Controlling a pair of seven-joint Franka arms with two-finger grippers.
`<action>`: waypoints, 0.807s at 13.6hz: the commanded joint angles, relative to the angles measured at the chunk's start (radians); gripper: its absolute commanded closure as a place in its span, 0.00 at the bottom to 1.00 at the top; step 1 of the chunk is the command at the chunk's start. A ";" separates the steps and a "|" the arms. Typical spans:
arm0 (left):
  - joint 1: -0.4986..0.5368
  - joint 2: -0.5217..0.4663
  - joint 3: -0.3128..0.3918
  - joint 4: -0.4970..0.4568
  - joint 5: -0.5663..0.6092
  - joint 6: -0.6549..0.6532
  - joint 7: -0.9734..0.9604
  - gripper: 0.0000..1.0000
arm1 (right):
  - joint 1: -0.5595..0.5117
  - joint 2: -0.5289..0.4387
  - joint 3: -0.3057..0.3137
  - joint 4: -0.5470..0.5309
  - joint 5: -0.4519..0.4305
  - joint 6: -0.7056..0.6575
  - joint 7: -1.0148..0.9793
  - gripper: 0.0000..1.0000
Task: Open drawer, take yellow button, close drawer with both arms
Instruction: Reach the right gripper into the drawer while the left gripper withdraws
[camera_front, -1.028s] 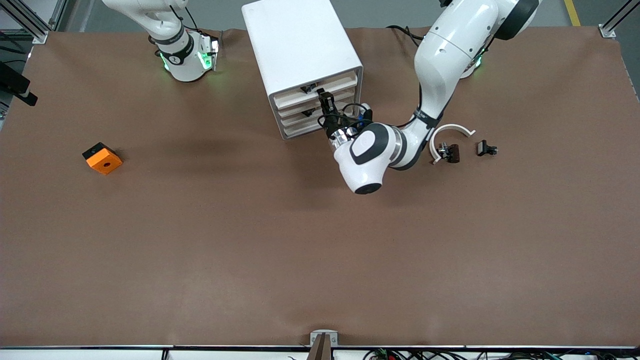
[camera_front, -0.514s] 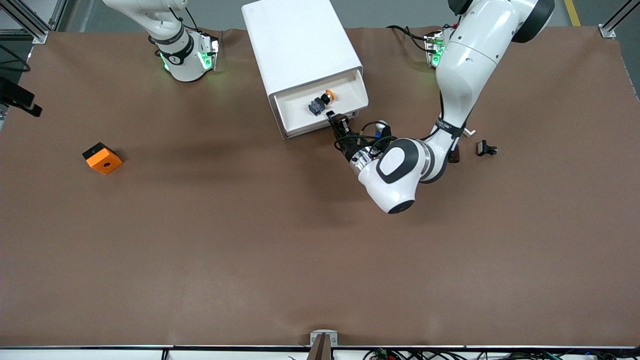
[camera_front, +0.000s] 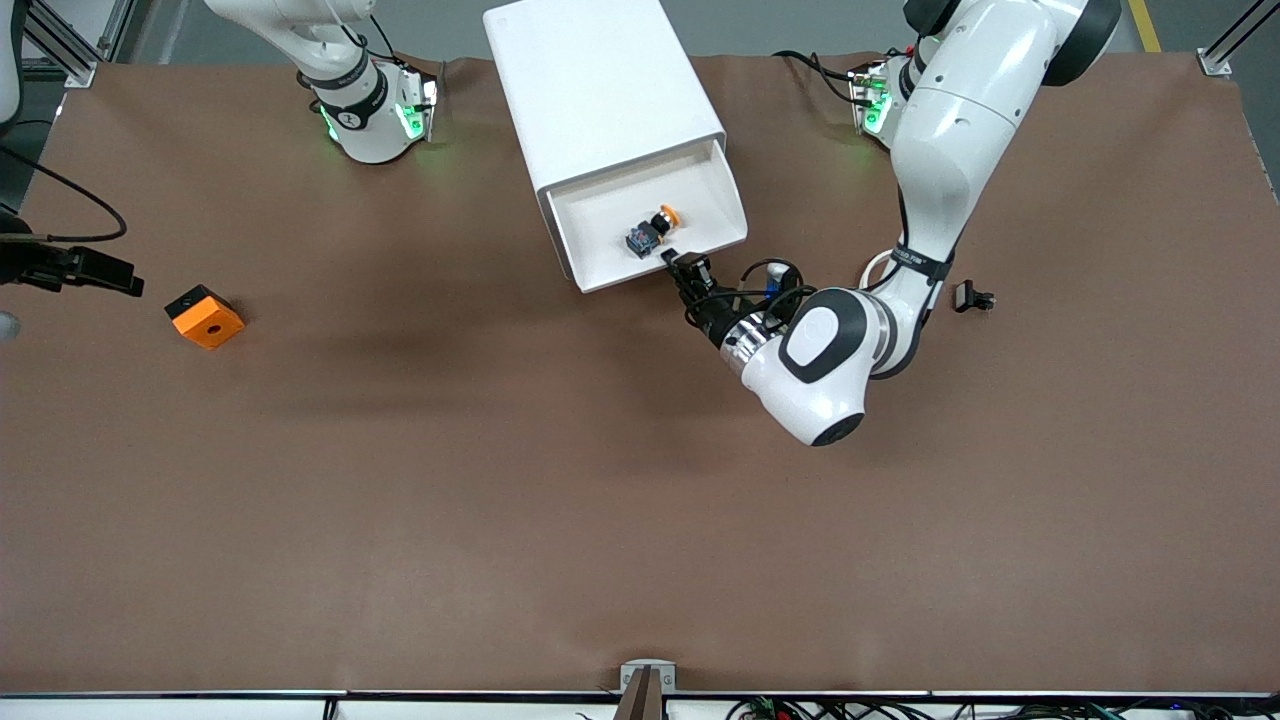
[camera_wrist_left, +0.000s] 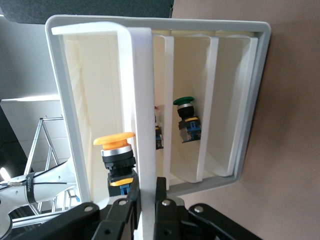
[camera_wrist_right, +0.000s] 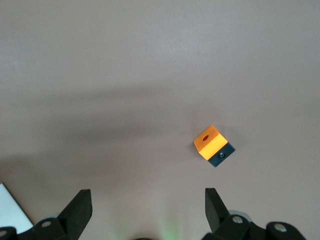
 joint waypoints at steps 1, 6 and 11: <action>-0.001 0.013 0.025 0.033 -0.012 0.023 -0.012 1.00 | 0.038 0.009 0.007 0.023 0.009 -0.001 0.120 0.00; 0.001 0.012 0.025 0.052 -0.014 0.053 -0.004 0.46 | 0.300 -0.007 0.007 0.025 0.095 -0.021 0.673 0.00; 0.010 0.001 0.051 0.119 0.018 0.052 -0.004 0.00 | 0.606 0.002 0.007 0.031 0.104 0.038 1.184 0.00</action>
